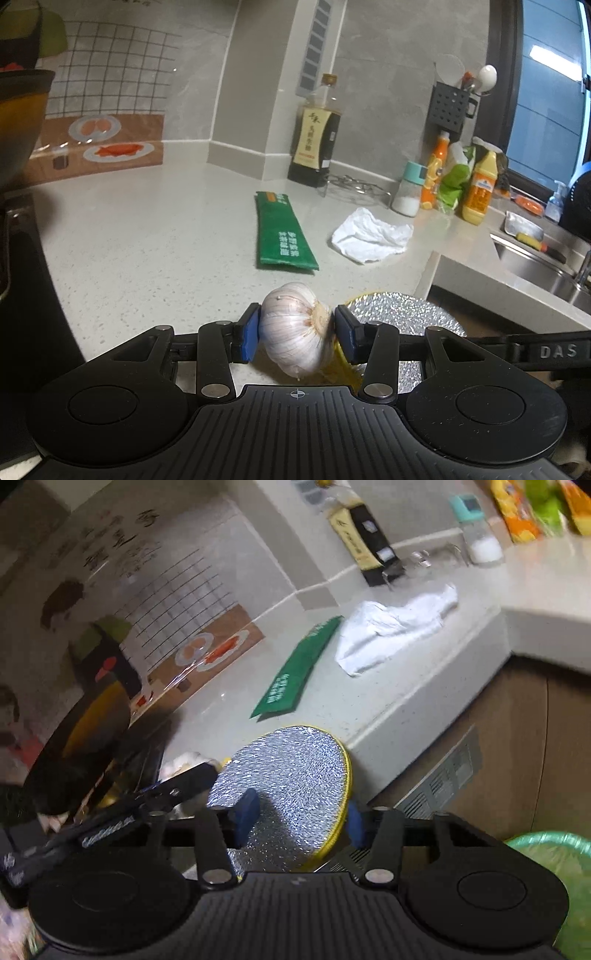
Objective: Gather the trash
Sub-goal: 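Lift the garlic and glitter sponge off the counter toward the bin with both grippers, then lower the garlic and sponge into the bin while opening both grippers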
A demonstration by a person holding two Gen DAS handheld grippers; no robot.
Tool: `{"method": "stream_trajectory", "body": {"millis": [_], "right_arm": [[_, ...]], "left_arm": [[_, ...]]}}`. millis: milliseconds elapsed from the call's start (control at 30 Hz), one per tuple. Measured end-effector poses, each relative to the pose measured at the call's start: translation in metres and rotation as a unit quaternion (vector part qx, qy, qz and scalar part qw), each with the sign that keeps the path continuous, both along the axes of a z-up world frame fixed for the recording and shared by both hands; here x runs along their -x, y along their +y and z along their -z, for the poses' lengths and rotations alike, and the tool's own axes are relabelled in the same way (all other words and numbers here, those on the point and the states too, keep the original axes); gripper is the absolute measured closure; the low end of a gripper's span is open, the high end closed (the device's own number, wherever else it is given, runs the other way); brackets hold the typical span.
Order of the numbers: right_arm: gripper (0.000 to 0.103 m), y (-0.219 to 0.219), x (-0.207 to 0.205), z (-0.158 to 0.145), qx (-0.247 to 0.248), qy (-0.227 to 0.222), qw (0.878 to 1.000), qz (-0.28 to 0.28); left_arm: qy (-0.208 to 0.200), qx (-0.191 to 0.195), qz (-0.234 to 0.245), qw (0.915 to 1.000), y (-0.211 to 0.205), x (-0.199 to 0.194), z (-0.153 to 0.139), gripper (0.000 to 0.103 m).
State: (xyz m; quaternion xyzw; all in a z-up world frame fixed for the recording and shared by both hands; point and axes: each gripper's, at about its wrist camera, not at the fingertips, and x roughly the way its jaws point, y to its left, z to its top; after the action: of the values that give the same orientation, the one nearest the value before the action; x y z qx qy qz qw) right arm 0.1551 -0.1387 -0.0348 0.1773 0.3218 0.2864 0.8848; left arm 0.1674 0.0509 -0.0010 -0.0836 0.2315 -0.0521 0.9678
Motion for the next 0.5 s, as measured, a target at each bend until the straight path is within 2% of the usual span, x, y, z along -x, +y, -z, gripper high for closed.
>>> {"method": "stream_trajectory", "body": {"millis": [33, 167, 500], "right_arm": [[0.073, -0.002, 0.003, -0.004, 0.005, -0.010, 1.000, 0.000], [0.079, -0.017, 0.011, -0.012, -0.008, -0.024, 1.000, 0.009], [0.087, -0.090, 0.033, -0.009, -0.016, -0.033, 0.996, 0.087]], "left_arm": [[-0.002, 0.008, 0.002, 1.0000, 0.001, 0.001, 0.000, 0.055], [-0.001, 0.046, 0.016, 0.9988, -0.005, 0.005, 0.000, 0.055], [-0.003, 0.048, 0.080, 0.9956, -0.062, 0.014, -0.001, 0.055]]}}
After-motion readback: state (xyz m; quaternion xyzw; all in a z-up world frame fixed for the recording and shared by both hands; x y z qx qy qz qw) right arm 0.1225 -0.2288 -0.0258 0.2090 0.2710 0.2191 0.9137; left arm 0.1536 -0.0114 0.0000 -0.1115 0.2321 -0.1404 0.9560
